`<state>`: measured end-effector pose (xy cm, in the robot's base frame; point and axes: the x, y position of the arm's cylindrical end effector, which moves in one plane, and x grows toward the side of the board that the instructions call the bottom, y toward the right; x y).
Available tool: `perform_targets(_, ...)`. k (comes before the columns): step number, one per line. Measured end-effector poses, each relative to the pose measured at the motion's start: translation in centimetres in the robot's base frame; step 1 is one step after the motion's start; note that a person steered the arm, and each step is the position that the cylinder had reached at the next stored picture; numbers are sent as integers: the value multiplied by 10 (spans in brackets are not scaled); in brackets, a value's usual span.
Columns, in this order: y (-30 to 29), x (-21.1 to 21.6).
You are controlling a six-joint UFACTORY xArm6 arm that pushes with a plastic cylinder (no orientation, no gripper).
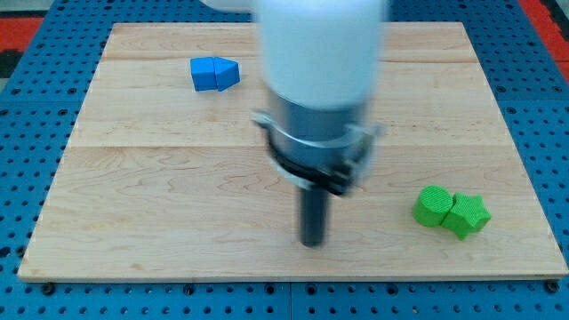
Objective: Separate the green star from green circle
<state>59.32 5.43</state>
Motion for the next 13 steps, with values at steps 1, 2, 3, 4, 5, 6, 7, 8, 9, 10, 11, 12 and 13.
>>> perform_targets(1,61,25)
perform_targets(2,73,25)
perform_targets(3,115,26)
perform_targets(4,158,25)
perform_targets(5,158,24)
perform_targets(6,158,5)
perform_targets(7,158,-17)
perform_targets(8,158,-21)
perform_targets(9,156,-26)
perform_targets(10,144,-27)
perform_targets(11,125,-30)
perform_targets(12,107,-33)
perform_targets(13,101,-39)
